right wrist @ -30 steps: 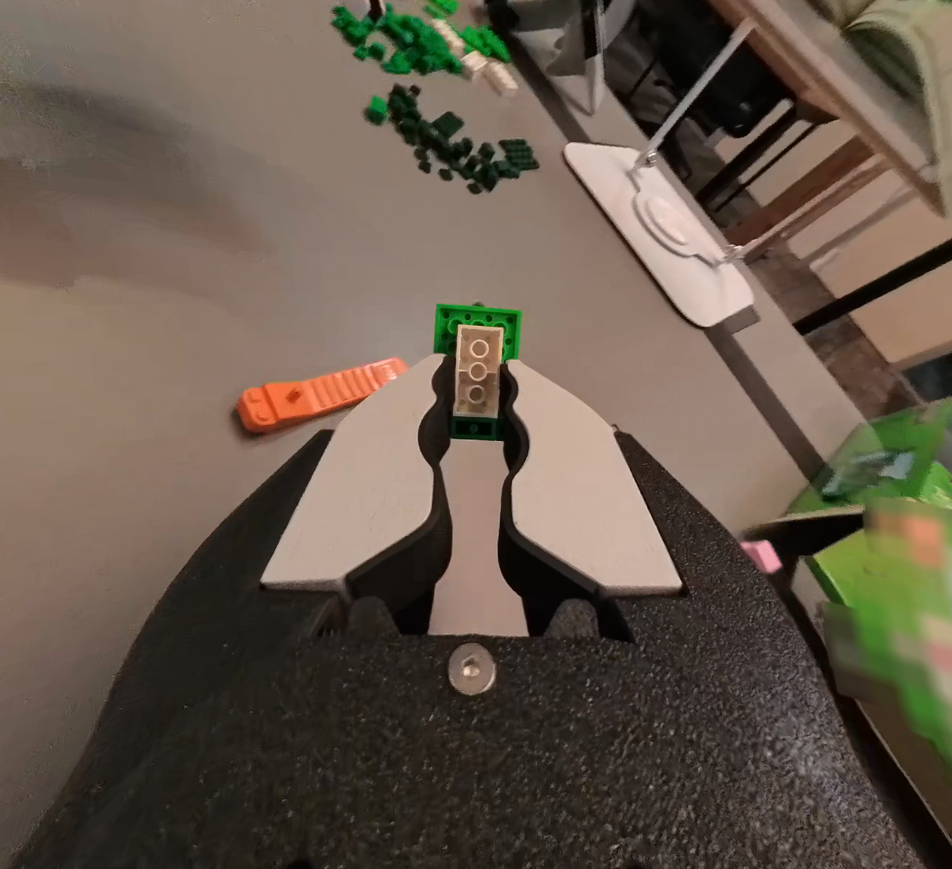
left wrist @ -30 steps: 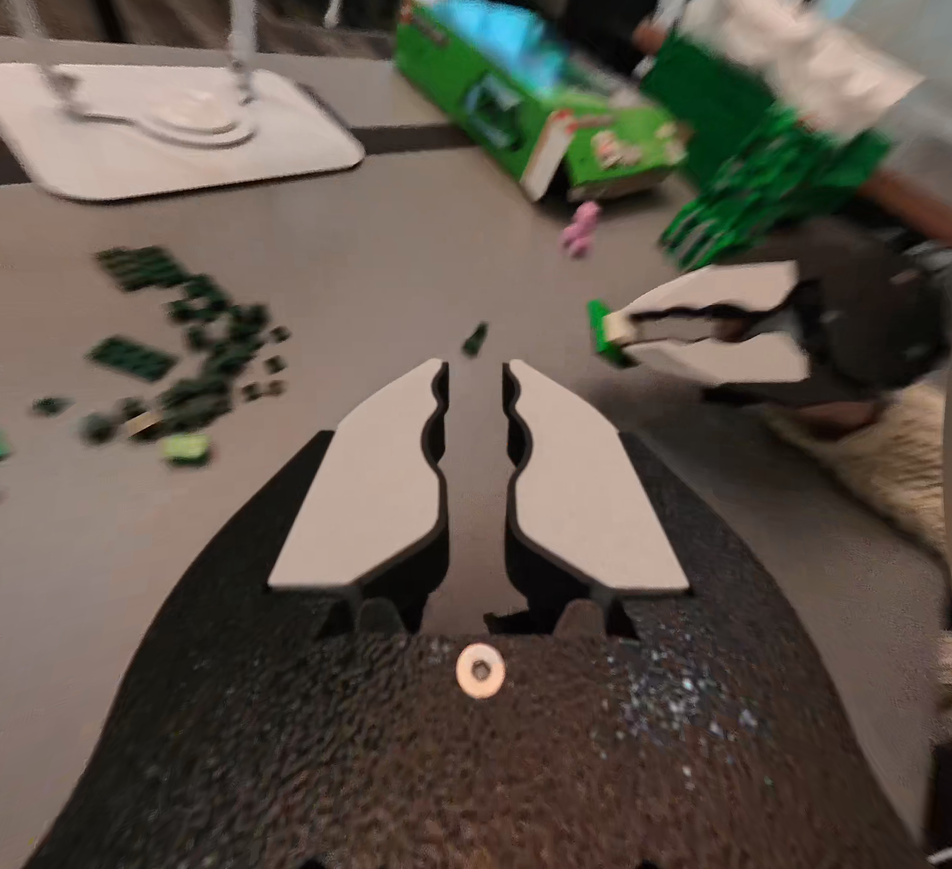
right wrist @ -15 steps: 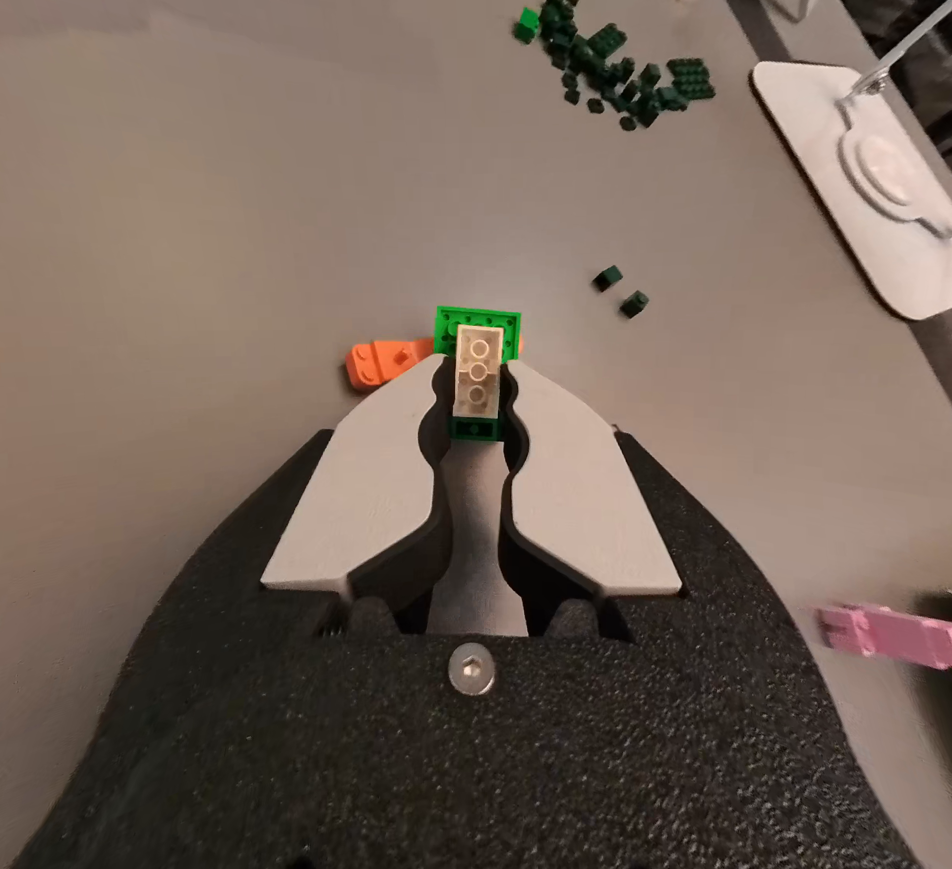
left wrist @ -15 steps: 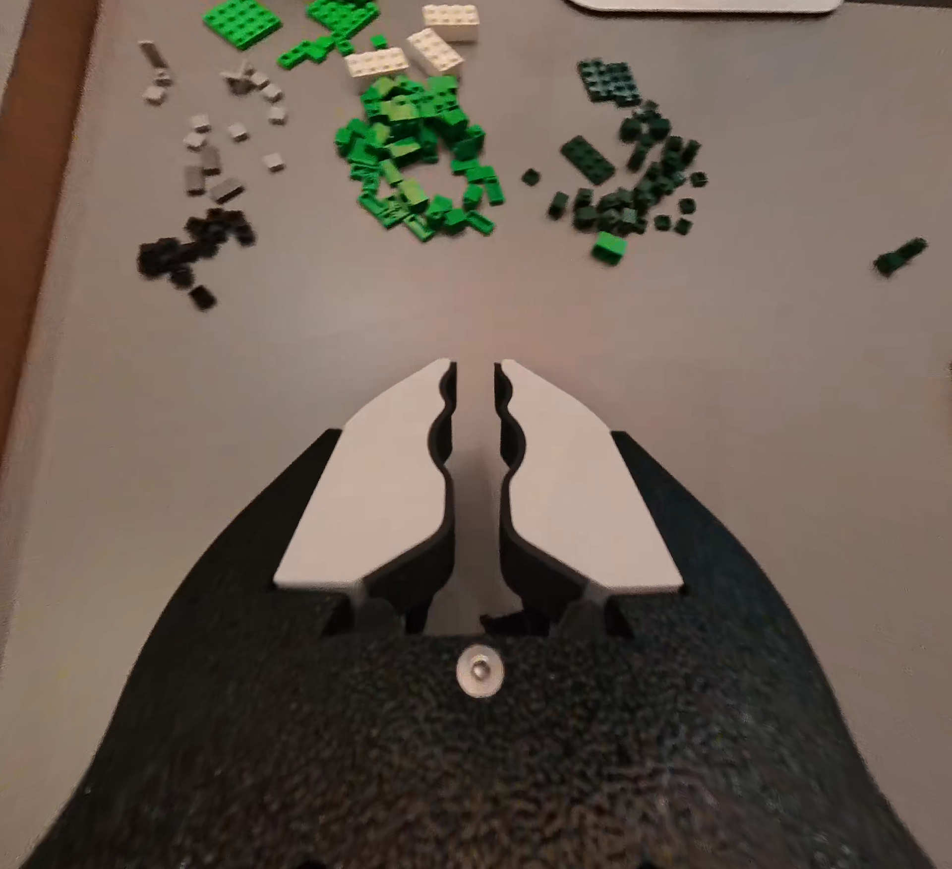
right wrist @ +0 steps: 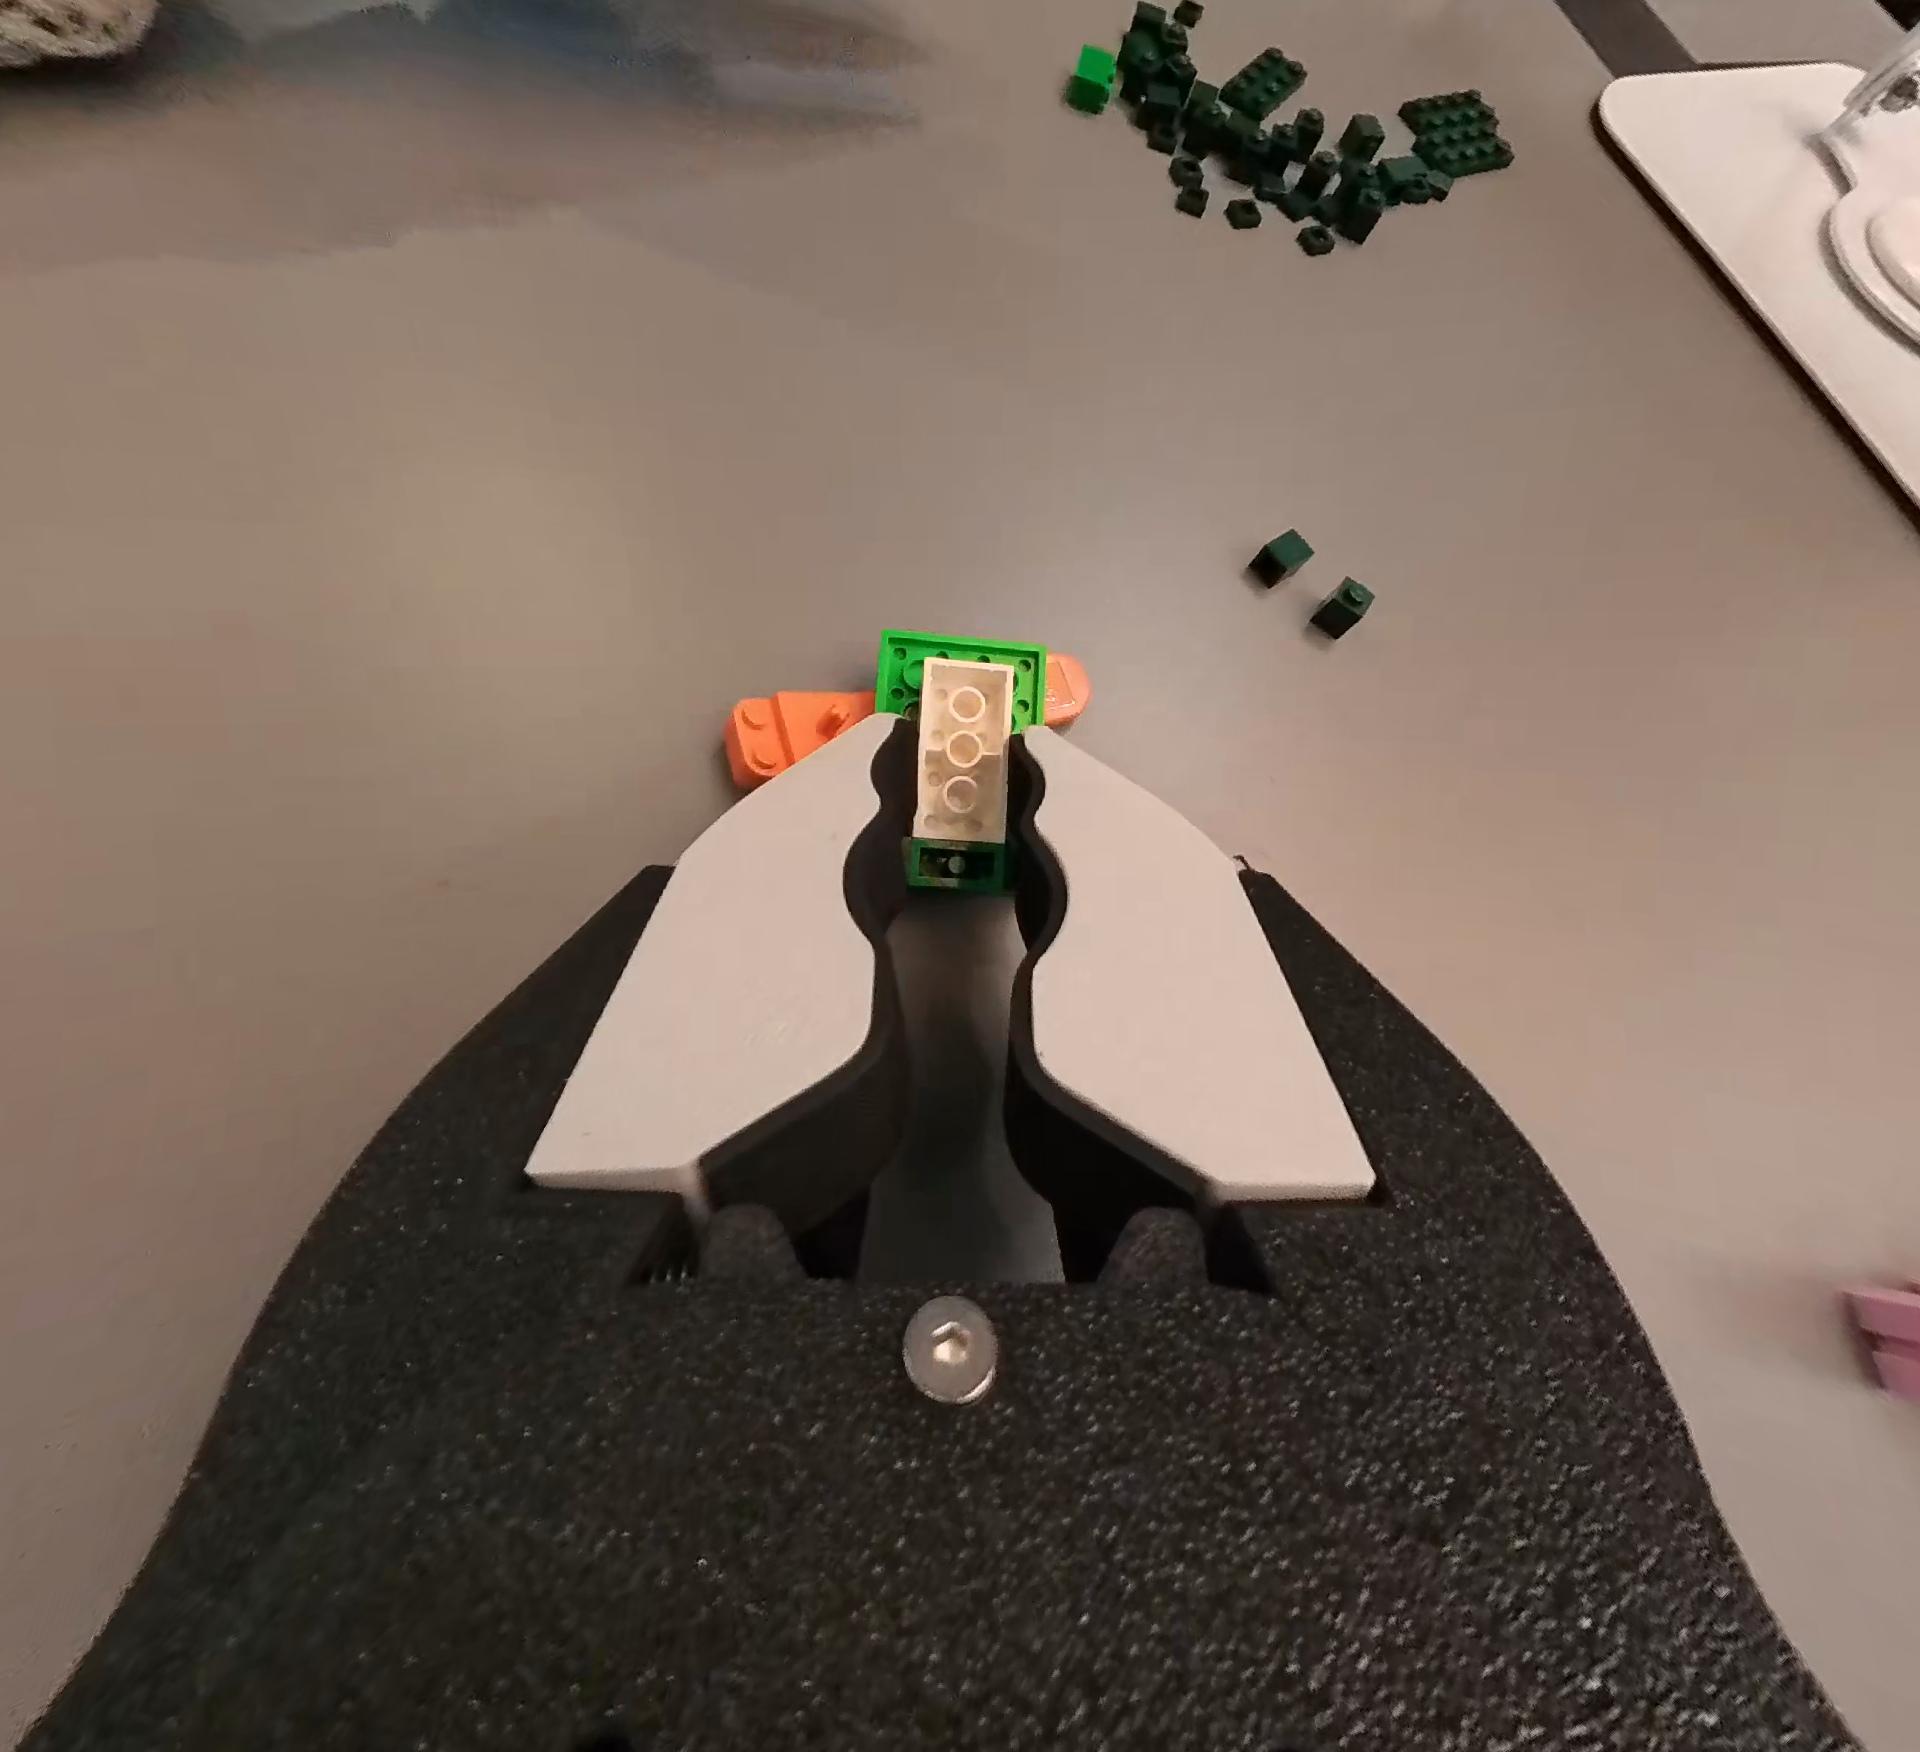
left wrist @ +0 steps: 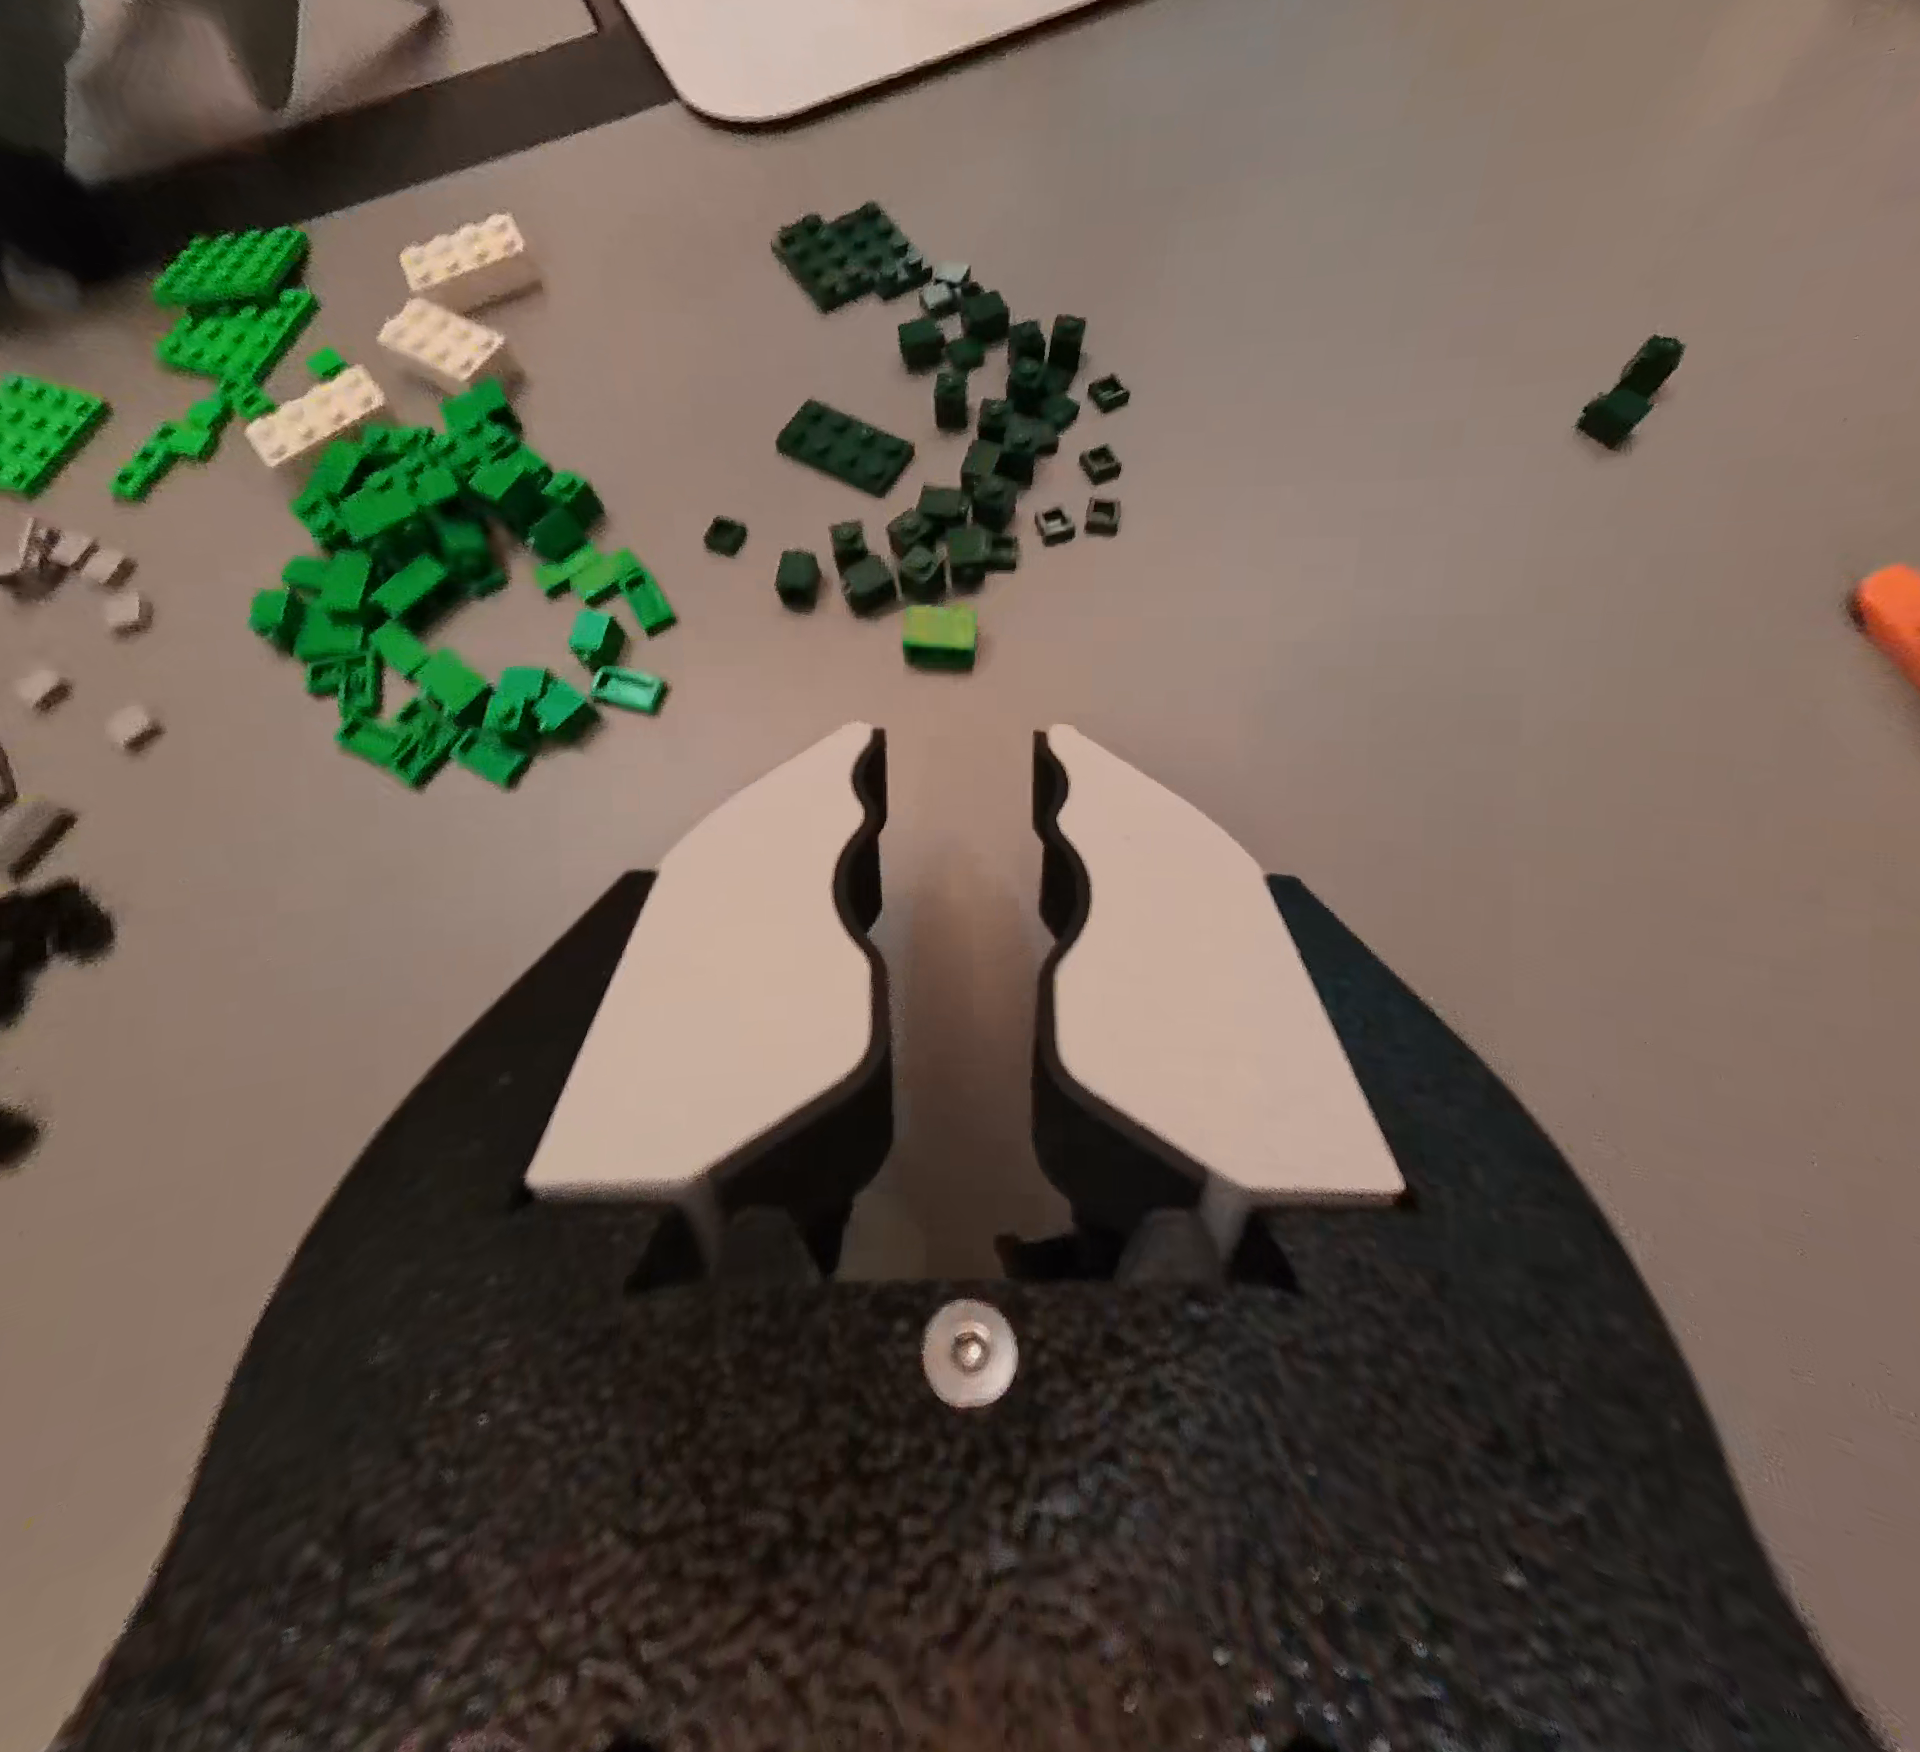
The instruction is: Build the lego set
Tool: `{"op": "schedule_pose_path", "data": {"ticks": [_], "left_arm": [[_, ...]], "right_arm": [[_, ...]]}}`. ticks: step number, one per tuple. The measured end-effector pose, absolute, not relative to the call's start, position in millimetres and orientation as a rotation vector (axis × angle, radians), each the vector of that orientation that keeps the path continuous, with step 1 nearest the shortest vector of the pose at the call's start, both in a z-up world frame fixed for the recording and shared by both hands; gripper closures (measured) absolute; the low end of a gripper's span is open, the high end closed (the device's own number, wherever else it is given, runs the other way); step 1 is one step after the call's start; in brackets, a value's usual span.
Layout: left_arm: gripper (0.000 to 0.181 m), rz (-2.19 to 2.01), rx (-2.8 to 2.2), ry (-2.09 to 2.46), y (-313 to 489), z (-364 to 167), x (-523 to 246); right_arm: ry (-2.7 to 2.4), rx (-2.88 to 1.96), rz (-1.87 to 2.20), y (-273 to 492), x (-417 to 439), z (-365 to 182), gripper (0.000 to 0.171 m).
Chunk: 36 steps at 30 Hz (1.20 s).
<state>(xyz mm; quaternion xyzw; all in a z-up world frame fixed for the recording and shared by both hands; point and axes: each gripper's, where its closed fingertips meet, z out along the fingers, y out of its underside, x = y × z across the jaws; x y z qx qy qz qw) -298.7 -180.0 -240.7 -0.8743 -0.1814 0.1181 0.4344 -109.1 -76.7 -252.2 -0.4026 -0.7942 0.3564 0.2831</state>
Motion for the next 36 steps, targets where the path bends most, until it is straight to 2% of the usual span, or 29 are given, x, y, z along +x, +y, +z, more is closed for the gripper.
{"op": "schedule_pose_path", "data": {"ticks": [19, 26, 32, 36], "left_arm": [[0.150, 0.200, -2.323, -0.449, -156, -266, -318], [0.158, 0.189, -2.320, -0.434, -153, -268, -318], [0.166, 0.173, -2.306, -0.398, -152, -268, -315], [0.166, 0.152, -2.286, -0.399, -152, -267, -312]], "right_arm": [[-2.215, -1.105, 1.044, -77, -100, -254, 0.155], [-2.219, -1.099, 1.057, -78, -100, -253, 0.155], [-2.189, -1.061, 1.106, -82, -101, -244, 0.134], [-2.132, -1.045, 1.151, -81, -103, -235, 0.133]]}}
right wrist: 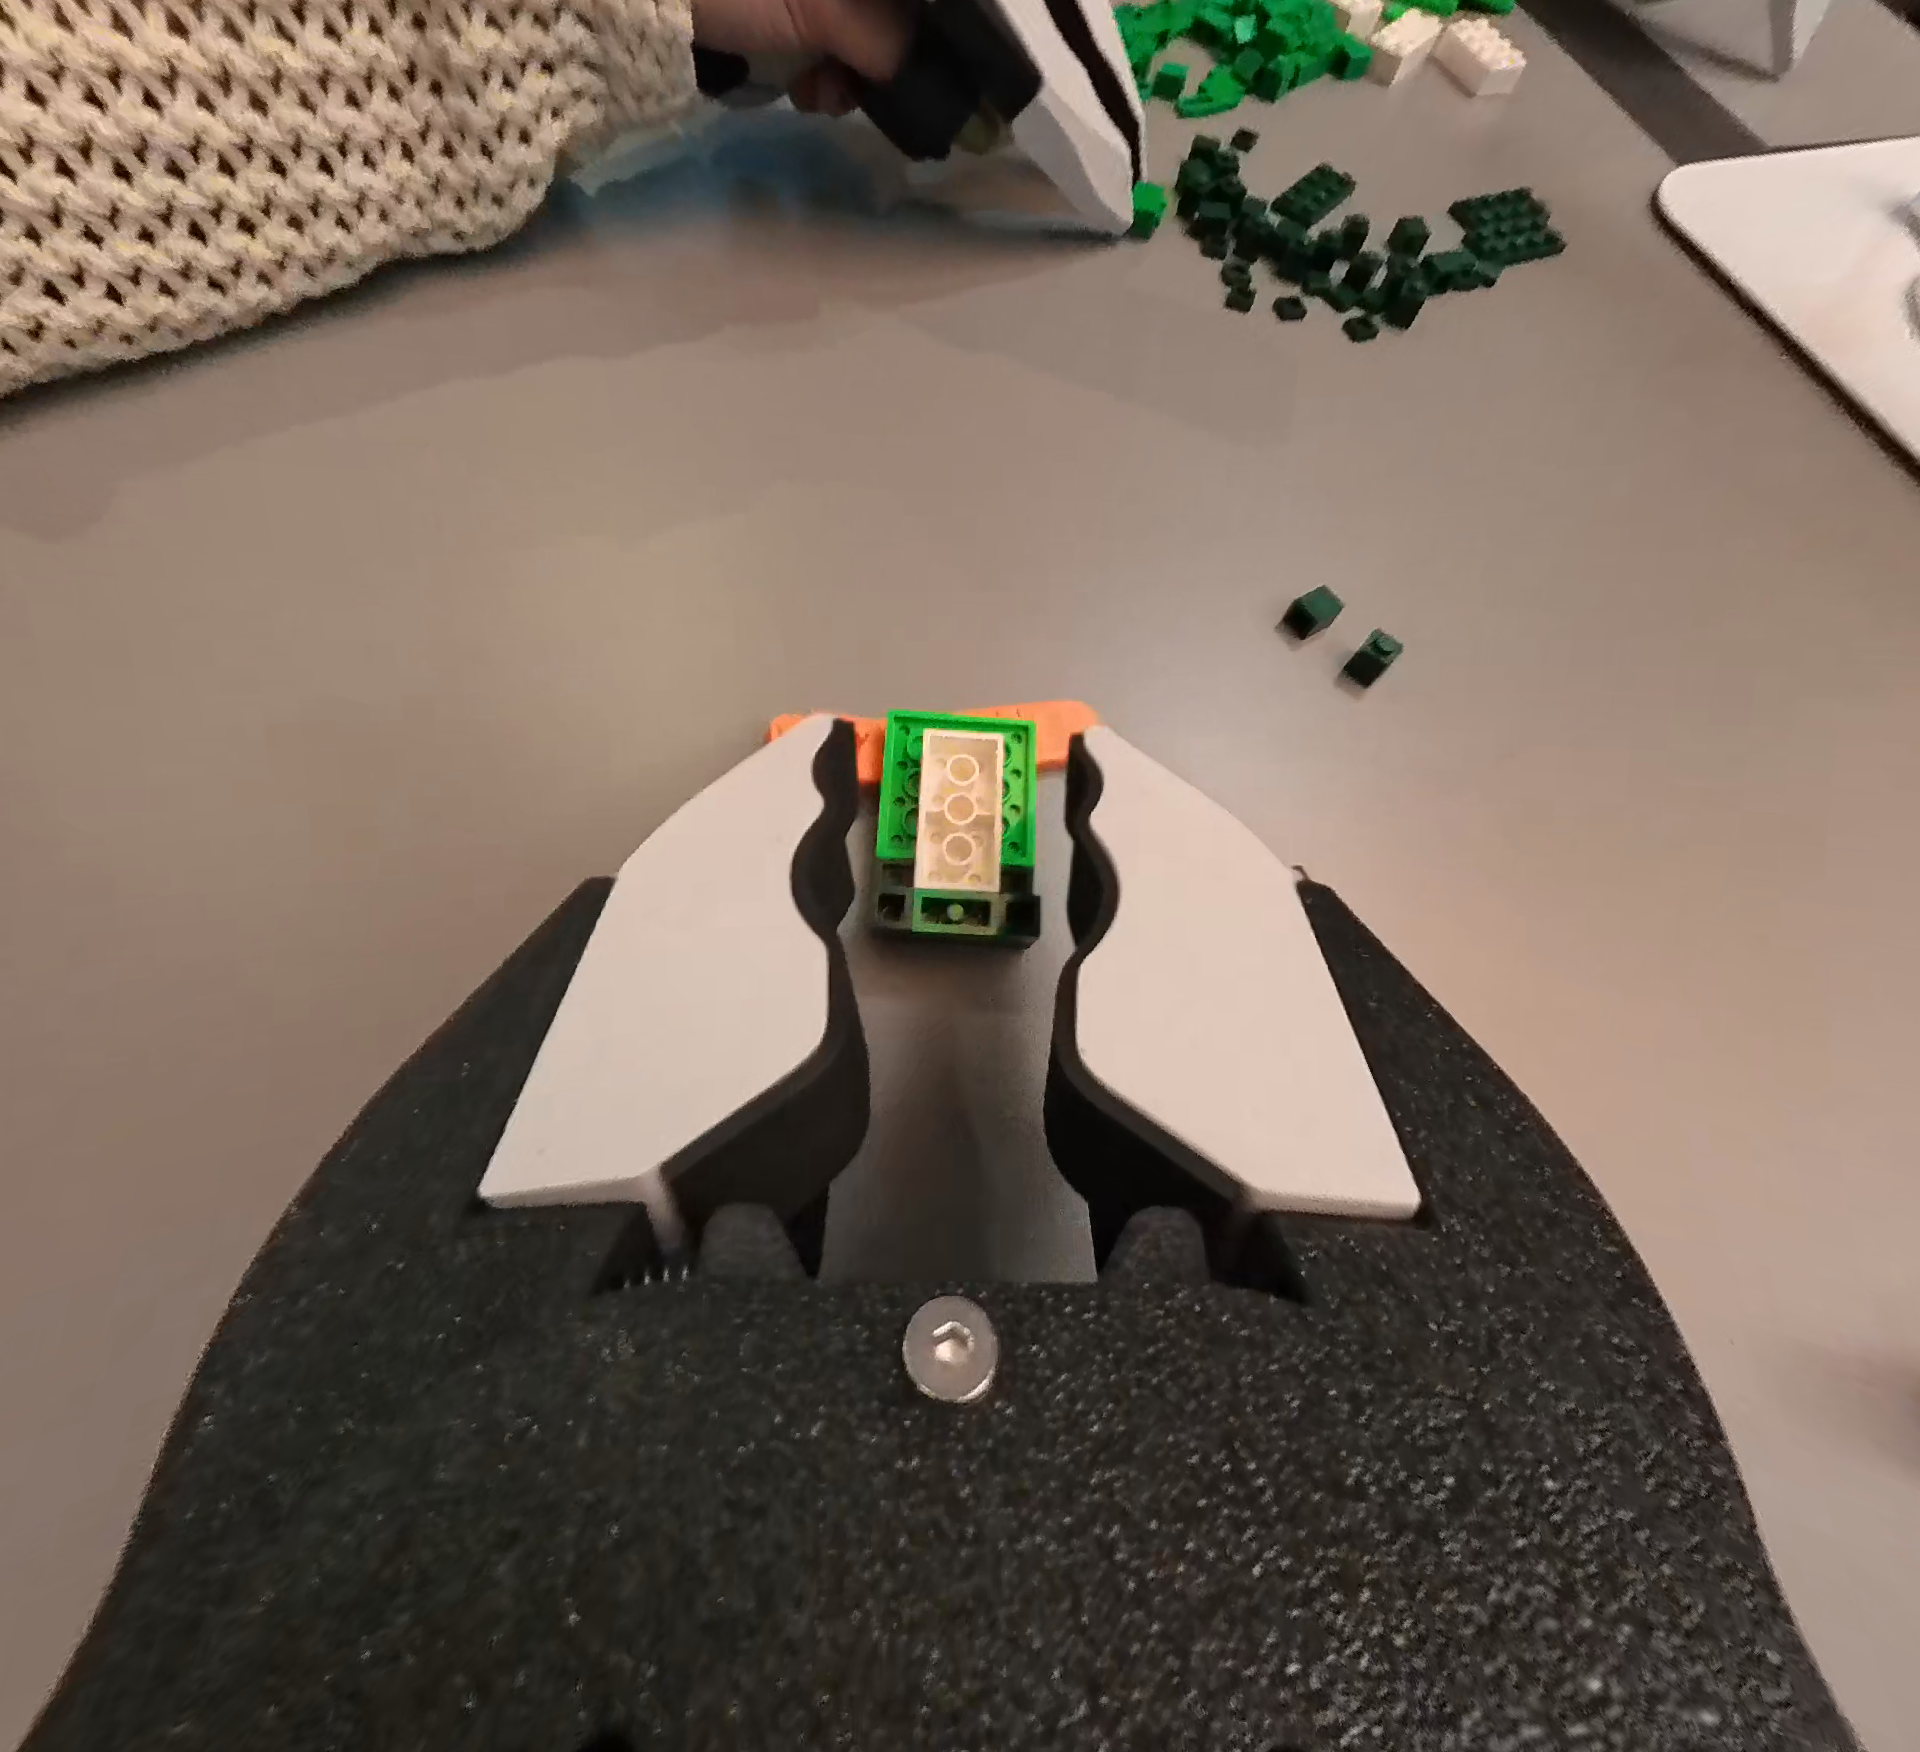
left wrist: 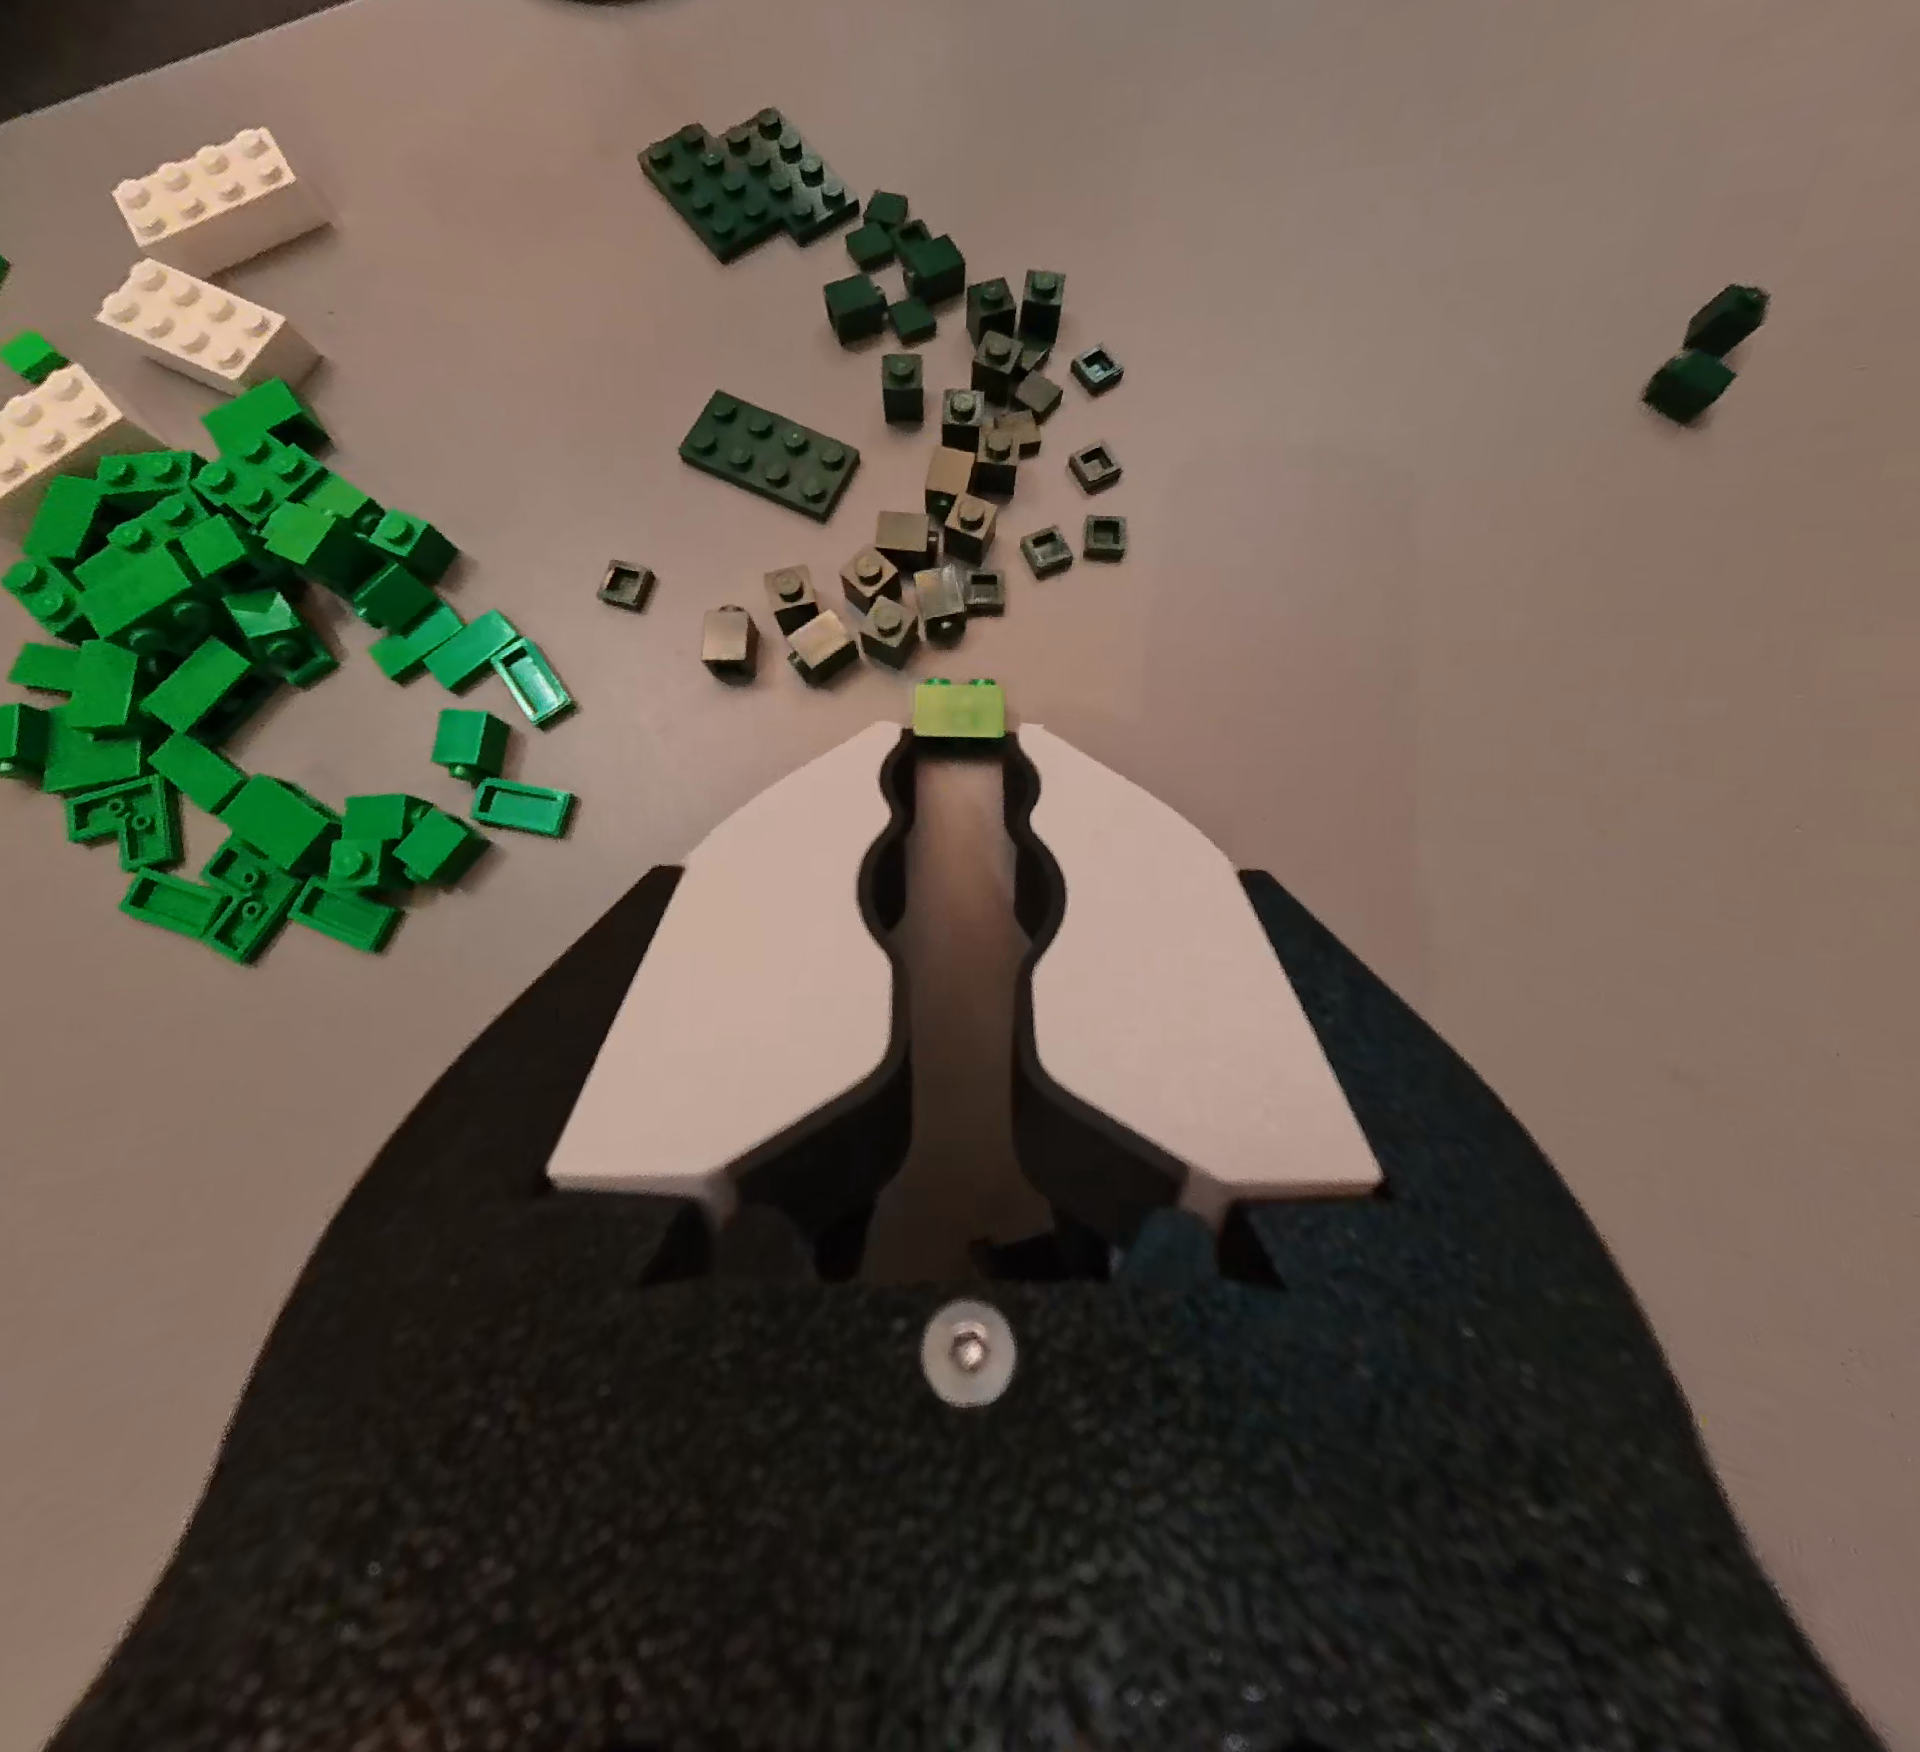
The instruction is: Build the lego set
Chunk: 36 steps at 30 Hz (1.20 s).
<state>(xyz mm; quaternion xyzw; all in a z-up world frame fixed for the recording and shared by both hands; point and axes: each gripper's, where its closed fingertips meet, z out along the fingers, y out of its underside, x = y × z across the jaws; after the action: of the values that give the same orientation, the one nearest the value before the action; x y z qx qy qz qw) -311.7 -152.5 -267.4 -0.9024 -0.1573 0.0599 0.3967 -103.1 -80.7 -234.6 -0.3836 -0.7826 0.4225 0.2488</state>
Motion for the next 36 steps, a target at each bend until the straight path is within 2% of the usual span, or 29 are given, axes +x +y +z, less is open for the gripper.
{"op": "schedule_pose_path", "data": {"ticks": [5, 13, 17, 25, 30, 32, 34, 36], "left_arm": [[0.166, 0.193, -2.166, -0.145, -137, -242, -279], [0.166, 0.380, -1.942, 0.560, -105, -198, -160], [0.166, 0.424, -1.901, 0.724, -98, -192, -123], [0.166, 0.464, -1.887, 0.869, -91, -193, -98], [0.166, 0.495, -1.907, 0.903, -89, -198, -95], [0.164, 0.430, -1.911, 0.850, -89, -198, -94], [0.152, 0.235, -1.905, 0.749, -90, -194, -87], [0.155, 0.060, -1.822, 0.623, -91, -179, -83]], "right_arm": [[-2.015, -1.041, 1.287, -79, -105, -213, 0.142], [-1.895, -1.295, 1.822, -82, -100, -194, 0.144], [-1.917, -1.345, 1.972, -89, -95, -192, 0.152], [-1.932, -1.373, 2.006, -97, -94, -194, 0.152], [-1.953, -1.410, 2.014, -100, -93, -198, 0.160], [-1.962, -1.372, 1.971, -98, -94, -198, 0.163], [-1.962, -1.283, 1.946, -96, -93, -193, 0.163], [-1.932, -1.130, 1.980, -98, -89, -181, 0.163]]}}
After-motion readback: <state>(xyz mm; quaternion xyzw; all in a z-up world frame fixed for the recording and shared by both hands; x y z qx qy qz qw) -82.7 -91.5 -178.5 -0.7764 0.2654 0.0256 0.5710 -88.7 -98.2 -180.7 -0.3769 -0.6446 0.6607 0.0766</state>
